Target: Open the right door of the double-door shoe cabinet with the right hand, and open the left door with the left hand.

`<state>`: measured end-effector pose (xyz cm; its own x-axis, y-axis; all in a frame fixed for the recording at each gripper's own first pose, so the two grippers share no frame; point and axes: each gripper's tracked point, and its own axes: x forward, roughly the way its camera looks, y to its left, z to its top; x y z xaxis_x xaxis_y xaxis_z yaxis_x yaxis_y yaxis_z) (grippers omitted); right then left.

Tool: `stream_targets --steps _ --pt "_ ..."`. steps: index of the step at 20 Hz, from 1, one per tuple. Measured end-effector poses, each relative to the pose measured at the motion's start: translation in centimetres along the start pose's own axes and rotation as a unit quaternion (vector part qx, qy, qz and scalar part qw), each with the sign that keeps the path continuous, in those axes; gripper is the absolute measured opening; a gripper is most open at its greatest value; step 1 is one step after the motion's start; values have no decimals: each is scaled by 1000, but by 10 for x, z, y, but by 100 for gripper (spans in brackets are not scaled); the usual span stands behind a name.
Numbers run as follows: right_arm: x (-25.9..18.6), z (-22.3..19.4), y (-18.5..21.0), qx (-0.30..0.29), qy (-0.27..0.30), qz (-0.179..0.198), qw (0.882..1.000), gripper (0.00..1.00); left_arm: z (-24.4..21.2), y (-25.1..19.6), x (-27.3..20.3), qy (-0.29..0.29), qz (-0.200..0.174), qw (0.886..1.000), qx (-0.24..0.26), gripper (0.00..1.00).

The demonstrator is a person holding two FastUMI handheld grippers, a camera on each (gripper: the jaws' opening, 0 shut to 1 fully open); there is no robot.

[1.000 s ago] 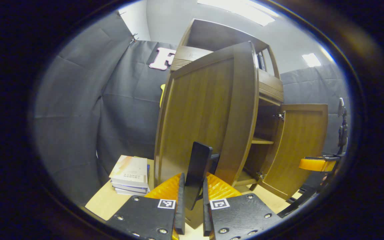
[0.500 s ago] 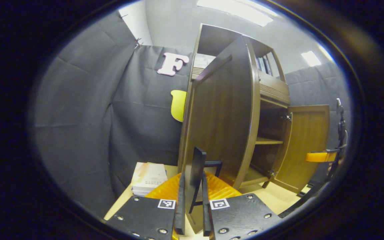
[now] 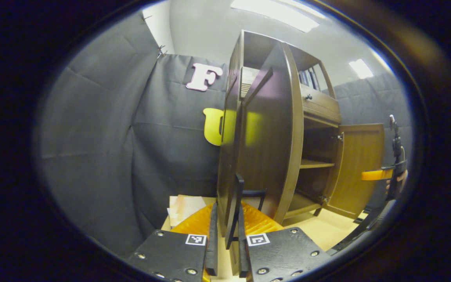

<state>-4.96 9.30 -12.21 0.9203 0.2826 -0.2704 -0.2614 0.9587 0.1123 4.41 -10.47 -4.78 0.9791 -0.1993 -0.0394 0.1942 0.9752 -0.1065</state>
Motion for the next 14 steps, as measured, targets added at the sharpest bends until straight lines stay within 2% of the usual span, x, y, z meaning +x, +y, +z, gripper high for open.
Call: stream_targets --steps 1,2,5,10,14 --pt "4 4 -1 -3 -3 -2 1000 93 1 6 0 -1 3 1000 -3 23" --pt "6 9 -4 -4 -7 -4 1000 92 0 6 0 0 7 1000 -5 24" --pt "8 15 -11 -4 -15 -11 1000 93 6 11 -4 -10 27 1000 3 22" --pt "0 22 -31 26 -50 -50 997 93 21 16 -5 -39 68 997 0 24" --pt "-10 19 -39 16 -43 -50 998 92 32 9 -7 -62 82 995 -18 24"
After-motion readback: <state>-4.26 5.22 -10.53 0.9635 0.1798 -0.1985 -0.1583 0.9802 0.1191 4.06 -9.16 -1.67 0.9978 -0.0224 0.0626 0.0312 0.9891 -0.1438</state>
